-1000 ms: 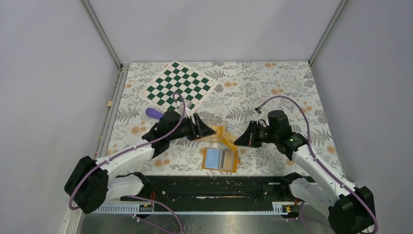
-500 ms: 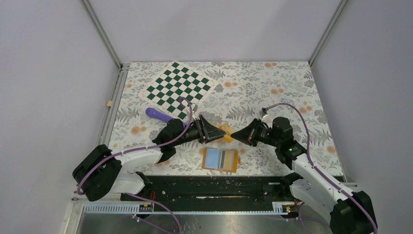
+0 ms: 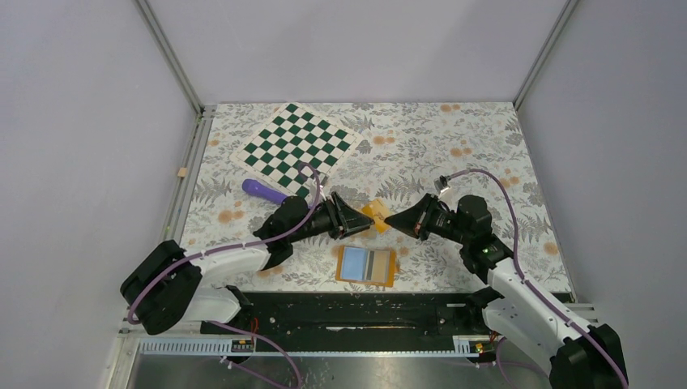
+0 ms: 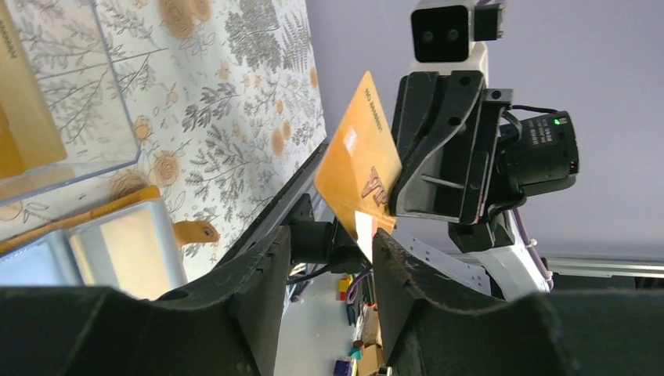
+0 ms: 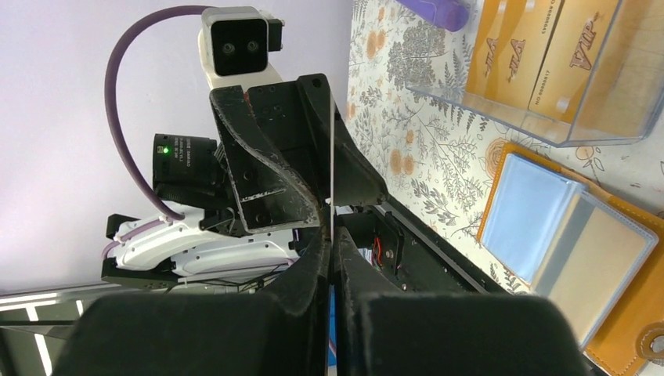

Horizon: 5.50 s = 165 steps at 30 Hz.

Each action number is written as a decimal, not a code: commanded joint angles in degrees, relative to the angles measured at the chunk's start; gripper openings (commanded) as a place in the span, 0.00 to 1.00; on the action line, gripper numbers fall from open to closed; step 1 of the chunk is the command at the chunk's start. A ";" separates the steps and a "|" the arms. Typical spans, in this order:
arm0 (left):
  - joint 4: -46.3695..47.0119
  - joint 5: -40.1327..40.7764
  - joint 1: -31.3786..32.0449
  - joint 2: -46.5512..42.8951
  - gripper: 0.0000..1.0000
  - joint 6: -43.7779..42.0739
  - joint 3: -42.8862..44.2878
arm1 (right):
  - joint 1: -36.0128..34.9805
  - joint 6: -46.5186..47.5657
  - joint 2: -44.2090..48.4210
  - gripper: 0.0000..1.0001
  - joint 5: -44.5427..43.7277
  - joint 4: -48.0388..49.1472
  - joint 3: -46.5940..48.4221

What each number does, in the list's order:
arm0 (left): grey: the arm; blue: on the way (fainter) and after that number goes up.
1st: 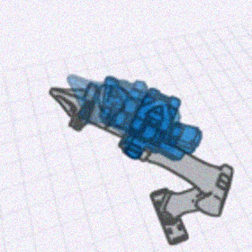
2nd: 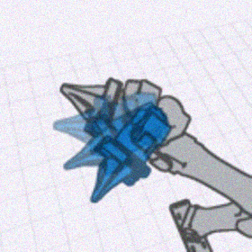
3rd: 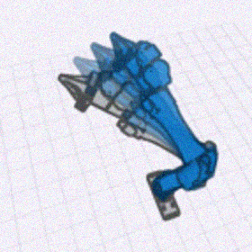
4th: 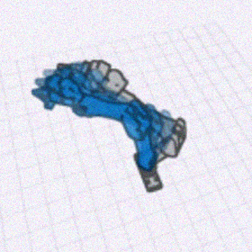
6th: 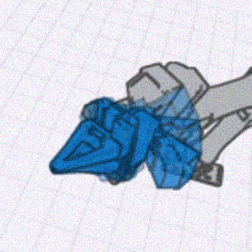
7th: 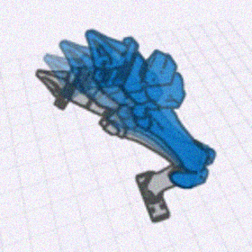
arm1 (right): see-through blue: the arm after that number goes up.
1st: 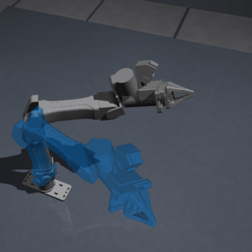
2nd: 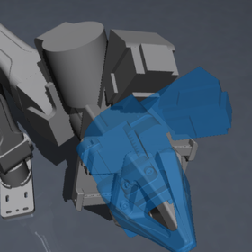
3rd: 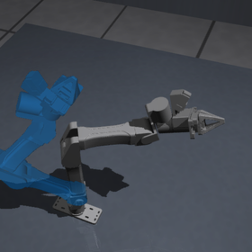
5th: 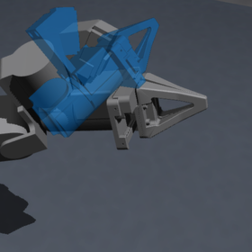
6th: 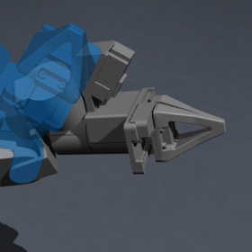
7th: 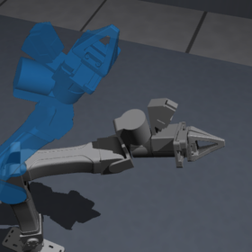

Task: Put the credit cards into the card holder
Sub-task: Insert the credit card into the card slot.

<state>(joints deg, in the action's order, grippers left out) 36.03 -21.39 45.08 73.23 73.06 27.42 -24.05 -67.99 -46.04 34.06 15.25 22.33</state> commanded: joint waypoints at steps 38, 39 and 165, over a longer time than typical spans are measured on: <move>-12.66 -16.95 0.13 -5.08 0.00 -17.79 10.05 | 1.47 10.38 -7.93 0.53 26.38 2.06 5.40; -12.28 -17.10 0.13 -4.95 0.00 -17.64 10.07 | 1.47 10.26 -8.21 0.50 26.60 2.15 5.38; -46.84 5.87 8.18 21.89 0.14 -16.74 17.42 | 1.38 28.48 -32.55 0.00 11.89 -13.11 -0.37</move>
<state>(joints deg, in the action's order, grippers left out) -10.20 -17.80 52.69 93.08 58.39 43.05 -22.37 -39.92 -75.61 41.58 -0.14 21.21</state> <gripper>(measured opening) 0.139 0.021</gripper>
